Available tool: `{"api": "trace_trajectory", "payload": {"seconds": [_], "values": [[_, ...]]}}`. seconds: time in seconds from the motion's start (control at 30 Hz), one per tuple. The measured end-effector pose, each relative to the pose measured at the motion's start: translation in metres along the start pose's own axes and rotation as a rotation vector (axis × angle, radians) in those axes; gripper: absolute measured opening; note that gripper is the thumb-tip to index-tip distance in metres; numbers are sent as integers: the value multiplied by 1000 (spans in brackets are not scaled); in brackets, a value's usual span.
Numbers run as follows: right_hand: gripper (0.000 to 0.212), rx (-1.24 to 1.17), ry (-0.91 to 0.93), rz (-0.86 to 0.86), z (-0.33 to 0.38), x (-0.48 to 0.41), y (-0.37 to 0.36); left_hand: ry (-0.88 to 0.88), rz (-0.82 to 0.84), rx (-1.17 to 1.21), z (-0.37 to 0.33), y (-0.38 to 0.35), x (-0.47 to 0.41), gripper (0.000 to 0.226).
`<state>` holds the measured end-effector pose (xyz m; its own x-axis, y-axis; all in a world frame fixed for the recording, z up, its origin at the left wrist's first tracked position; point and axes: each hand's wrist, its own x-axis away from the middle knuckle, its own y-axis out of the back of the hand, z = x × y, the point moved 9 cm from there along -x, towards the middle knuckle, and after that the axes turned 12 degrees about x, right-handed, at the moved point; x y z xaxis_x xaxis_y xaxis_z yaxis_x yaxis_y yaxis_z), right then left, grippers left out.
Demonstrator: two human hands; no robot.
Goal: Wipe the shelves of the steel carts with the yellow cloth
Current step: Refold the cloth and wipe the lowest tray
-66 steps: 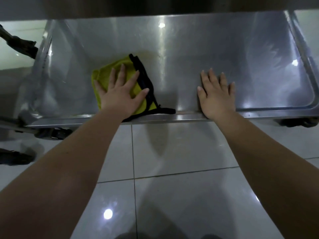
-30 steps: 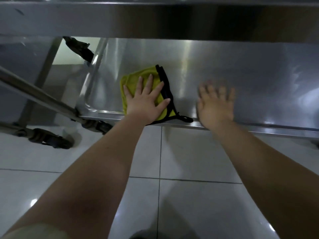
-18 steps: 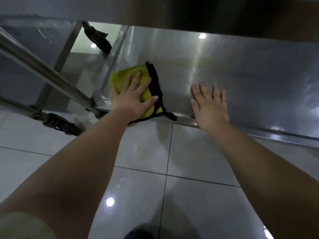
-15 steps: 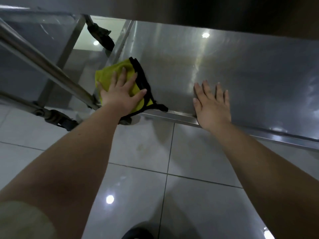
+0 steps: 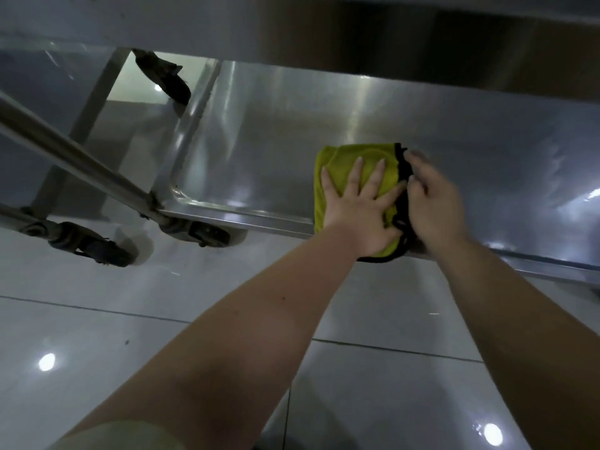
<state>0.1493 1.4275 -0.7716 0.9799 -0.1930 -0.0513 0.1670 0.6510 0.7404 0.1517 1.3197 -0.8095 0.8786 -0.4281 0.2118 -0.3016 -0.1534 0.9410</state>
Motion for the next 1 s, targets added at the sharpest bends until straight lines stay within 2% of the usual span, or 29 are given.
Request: {"api": "trace_trajectory", "payload": {"seconds": [0.13, 0.27, 0.33, 0.4, 0.6, 0.83, 1.0], "values": [[40, 194, -6, 33, -30, -7, 37, -82, 69, -43, -66, -17, -18, 75], [43, 394, -13, 112, -59, -4, 65, -133, 181, -196, -143, -36, -40, 83], [45, 474, -33, 149, -78, 2, 77, -156, 189, -239, -165, -40, -45, 89], [47, 483, -51, 155, -92, 9, 83, -166, 146, -174, -169, -38, -48, 91], [52, 415, -126, 198, -110, 27, 74, -195, 63, -5, -126, -20, -50, 74], [51, 592, -69, 214, -86, 4, 43, -61, -53, 52, -28, 12, -41, 71], [54, 731, -41, 215, -87, -3, 24, -39, -87, 37, -8, 14, -38, 74]]}}
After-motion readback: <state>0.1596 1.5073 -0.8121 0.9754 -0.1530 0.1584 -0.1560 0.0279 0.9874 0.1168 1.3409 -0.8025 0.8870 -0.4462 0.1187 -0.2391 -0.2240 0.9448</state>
